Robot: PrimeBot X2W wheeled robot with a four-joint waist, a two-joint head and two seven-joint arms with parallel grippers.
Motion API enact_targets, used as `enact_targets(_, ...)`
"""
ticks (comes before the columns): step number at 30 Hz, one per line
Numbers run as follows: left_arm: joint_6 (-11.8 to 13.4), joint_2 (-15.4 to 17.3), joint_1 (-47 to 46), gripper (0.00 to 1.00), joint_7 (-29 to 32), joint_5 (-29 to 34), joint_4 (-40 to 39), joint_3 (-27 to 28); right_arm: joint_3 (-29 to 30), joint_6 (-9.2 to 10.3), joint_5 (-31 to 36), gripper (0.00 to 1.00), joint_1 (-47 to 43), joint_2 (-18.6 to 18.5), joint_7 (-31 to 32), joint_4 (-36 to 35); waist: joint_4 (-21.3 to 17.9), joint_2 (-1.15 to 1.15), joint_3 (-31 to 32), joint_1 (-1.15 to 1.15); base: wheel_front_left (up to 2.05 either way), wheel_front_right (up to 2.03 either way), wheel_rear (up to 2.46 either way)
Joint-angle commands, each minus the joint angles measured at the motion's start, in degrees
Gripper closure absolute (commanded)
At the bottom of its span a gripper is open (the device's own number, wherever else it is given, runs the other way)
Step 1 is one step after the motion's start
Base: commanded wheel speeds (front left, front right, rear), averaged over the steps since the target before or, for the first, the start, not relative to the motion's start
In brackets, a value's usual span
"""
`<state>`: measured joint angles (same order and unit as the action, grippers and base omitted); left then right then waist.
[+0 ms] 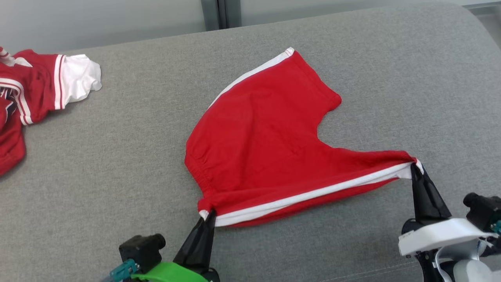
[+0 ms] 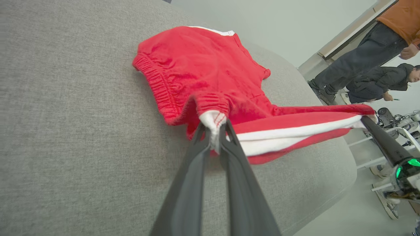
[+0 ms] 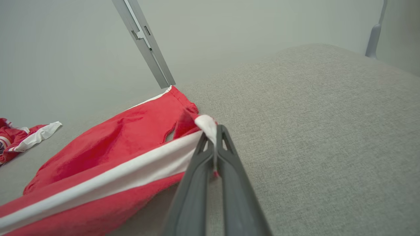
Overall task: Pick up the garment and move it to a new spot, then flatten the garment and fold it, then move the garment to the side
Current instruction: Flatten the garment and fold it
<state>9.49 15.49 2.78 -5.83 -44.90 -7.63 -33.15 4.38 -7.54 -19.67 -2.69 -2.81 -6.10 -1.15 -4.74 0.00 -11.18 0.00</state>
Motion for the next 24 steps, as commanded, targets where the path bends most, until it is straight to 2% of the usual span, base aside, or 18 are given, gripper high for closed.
enact_targets(1,-0.43,-0.78,-2.22,1.00,-0.31,-0.78,1.34,0.77,0.20,0.10,0.90,1.00,2.41,-0.17,0.37,1.11,1.50,0.00,-1.64,0.00,0.00,0.00,0.00)
enact_targets(6,-1.11,-3.33,-8.00,1.00,0.23,-2.65,5.80,2.32,1.29,0.10,2.79,1.00,9.94,-0.17,1.38,5.82,3.56,0.00,-3.48,0.00,0.00,0.00,0.00)
enact_targets(10,-1.65,-4.93,-13.28,1.00,0.57,-3.35,9.48,3.30,-0.14,0.10,5.37,1.00,17.85,-0.75,2.99,10.78,4.74,0.00,-5.11,0.00,0.00,0.00,0.00)
enact_targets(24,-1.17,-10.70,-30.31,1.00,5.20,-8.23,25.95,5.55,0.06,0.10,9.81,1.00,43.26,-1.48,4.16,35.45,9.30,0.00,-8.70,0.00,0.00,0.00,0.00)
